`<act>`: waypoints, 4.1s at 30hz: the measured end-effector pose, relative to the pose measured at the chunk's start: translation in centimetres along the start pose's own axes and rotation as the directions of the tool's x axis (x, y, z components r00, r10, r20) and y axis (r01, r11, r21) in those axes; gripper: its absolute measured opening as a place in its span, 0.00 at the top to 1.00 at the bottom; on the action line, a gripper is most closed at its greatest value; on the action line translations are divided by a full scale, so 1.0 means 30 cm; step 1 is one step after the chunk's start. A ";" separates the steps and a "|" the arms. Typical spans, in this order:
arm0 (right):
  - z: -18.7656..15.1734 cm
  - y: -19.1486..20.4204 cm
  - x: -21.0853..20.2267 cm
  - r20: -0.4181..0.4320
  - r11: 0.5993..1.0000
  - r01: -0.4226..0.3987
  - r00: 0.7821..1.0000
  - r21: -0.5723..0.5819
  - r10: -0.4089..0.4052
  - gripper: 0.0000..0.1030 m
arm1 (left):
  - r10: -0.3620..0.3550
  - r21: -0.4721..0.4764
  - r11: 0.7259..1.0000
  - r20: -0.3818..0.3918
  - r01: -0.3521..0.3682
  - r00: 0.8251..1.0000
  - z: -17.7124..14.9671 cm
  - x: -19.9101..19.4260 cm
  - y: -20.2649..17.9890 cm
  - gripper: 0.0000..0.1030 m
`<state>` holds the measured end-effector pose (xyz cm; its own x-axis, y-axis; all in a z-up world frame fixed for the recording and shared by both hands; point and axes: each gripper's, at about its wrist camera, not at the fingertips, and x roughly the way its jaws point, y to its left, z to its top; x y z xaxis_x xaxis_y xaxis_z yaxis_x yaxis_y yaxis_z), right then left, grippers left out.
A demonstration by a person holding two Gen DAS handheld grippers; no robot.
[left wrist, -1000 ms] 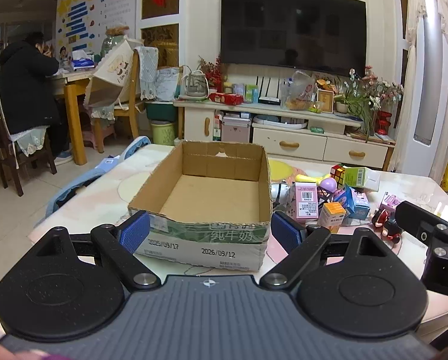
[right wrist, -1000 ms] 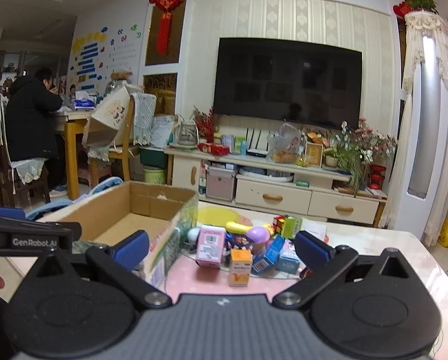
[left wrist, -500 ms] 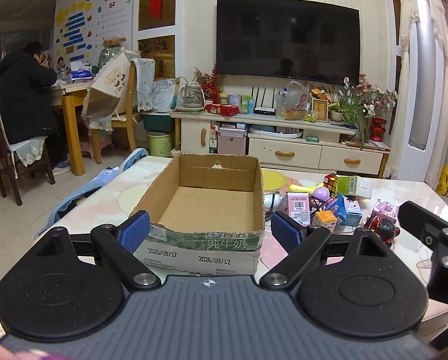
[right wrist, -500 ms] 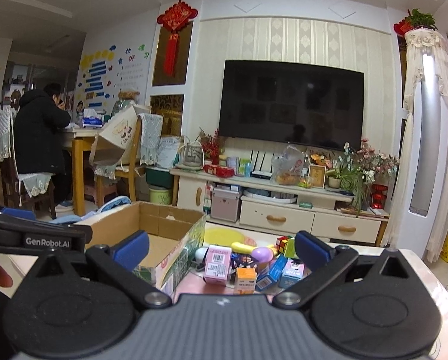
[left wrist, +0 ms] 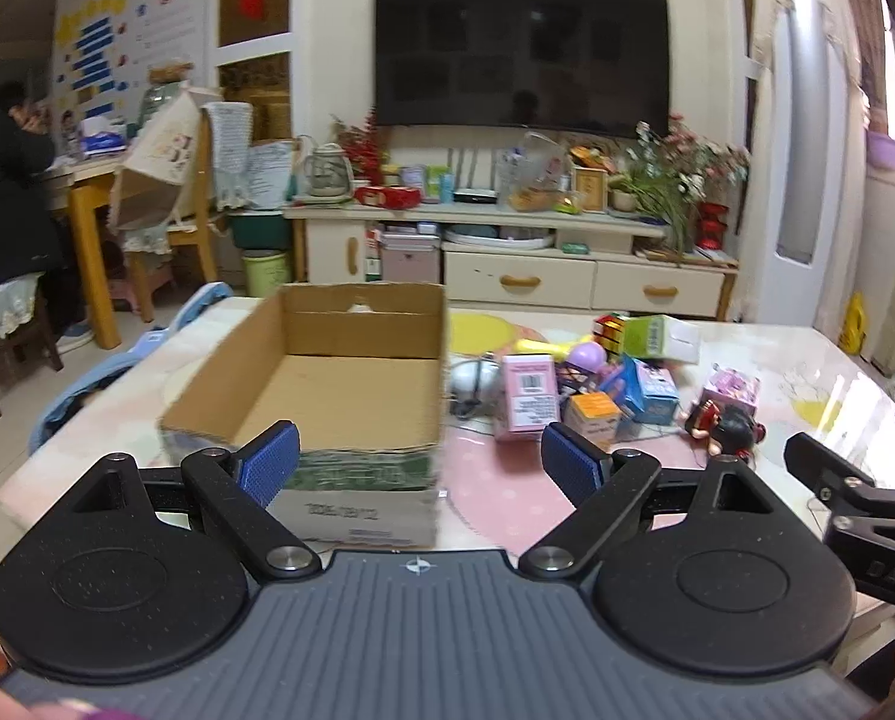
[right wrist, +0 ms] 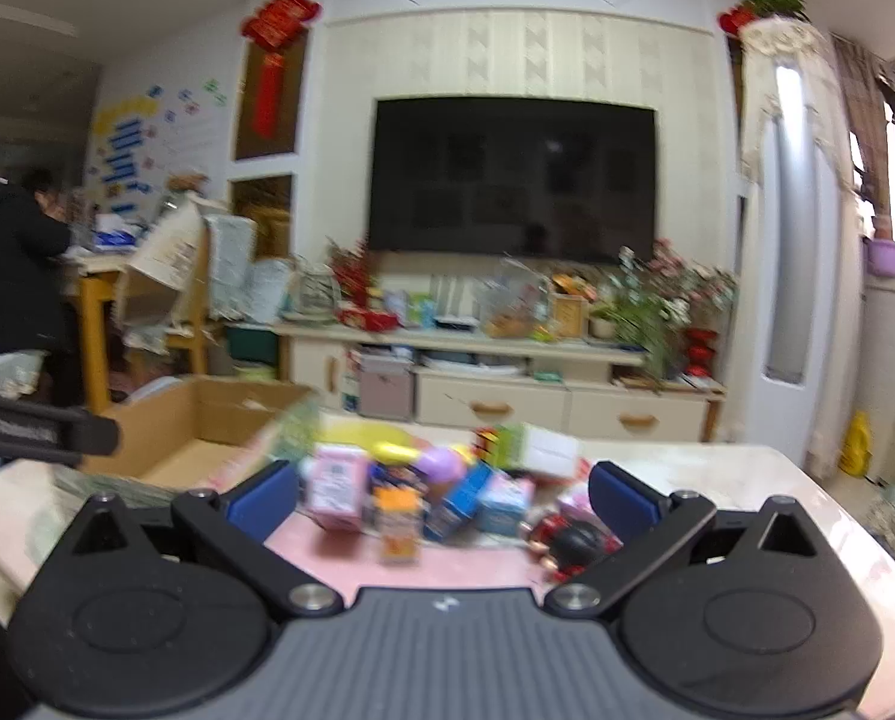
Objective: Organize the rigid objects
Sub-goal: 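Move the left gripper to the orange vitamin box and close on it, then carry the orange box with the left gripper while the right gripper carries the doll toward the cardboard box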
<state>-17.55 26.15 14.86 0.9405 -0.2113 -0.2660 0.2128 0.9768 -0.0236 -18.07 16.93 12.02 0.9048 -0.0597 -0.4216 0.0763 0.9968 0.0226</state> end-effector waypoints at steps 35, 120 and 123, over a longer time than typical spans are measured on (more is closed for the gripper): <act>-0.182 -0.438 0.595 -0.316 0.973 0.017 0.947 0.229 0.057 0.01 | -0.069 0.128 0.987 -0.203 0.096 0.977 -0.037 0.594 -0.412 0.07; 0.157 0.238 0.537 -0.132 0.952 -0.306 0.943 0.011 0.305 0.19 | -0.001 -0.214 0.976 -0.242 -0.052 0.970 0.208 0.683 0.220 0.59; 0.169 0.310 0.548 -0.137 0.936 -0.352 0.928 -0.007 0.348 0.19 | 0.026 -0.245 0.965 -0.266 -0.094 0.964 0.214 0.693 0.267 0.59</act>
<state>1.23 31.59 15.15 0.9101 0.1483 -0.3869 -0.1337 0.9889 0.0646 4.04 23.33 9.26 0.7623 -0.0173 -0.6469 -0.1139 0.9804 -0.1605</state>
